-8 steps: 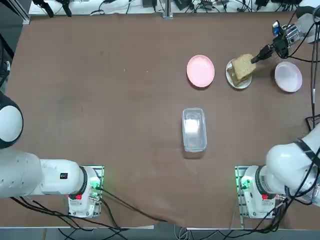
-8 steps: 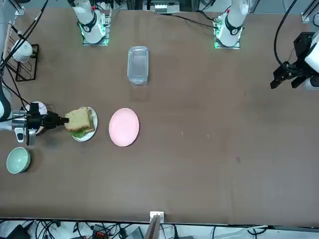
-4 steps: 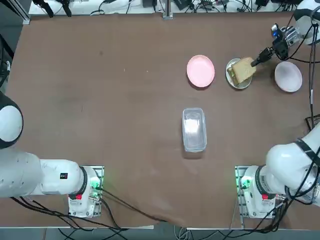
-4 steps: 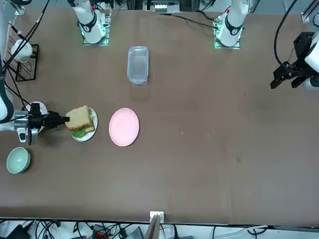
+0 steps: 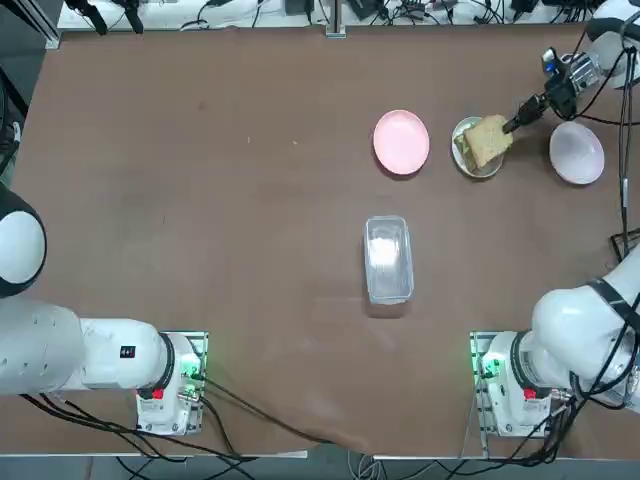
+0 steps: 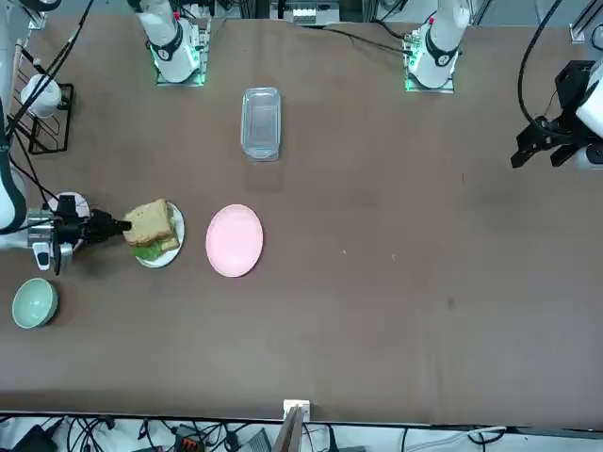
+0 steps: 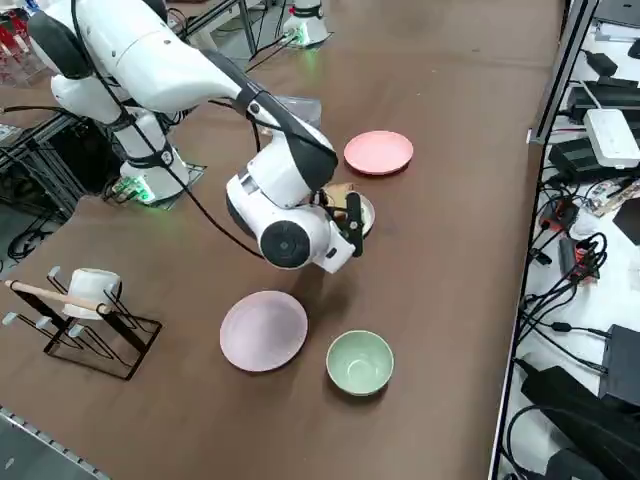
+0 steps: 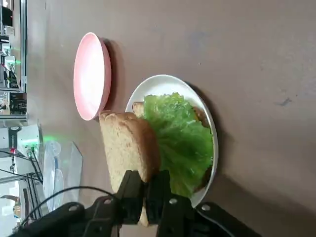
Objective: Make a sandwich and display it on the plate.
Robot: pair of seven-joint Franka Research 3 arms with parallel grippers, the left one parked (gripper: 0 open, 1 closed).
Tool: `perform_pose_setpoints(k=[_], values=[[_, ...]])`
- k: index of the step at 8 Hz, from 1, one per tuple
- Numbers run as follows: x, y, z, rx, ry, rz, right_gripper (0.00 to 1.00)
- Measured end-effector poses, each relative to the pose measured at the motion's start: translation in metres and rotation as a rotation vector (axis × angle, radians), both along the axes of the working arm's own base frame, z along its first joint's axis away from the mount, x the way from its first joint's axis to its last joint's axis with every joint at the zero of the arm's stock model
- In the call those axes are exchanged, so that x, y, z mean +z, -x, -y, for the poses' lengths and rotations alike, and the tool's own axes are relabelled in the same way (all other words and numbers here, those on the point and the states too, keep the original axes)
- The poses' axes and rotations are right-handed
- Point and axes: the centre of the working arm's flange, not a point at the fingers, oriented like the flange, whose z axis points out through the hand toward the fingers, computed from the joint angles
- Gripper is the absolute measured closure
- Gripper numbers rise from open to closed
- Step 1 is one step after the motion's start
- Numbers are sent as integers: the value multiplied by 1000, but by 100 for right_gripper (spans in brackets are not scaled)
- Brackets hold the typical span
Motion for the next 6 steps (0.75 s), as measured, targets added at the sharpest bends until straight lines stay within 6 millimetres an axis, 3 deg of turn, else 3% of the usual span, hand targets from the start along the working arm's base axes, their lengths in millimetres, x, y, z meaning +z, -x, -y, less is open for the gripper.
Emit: perform_pose_setpoints(k=[4,6], values=[[2,-4,1,0,2,8,93],[-8,-3,0,0,-7,-3,90]])
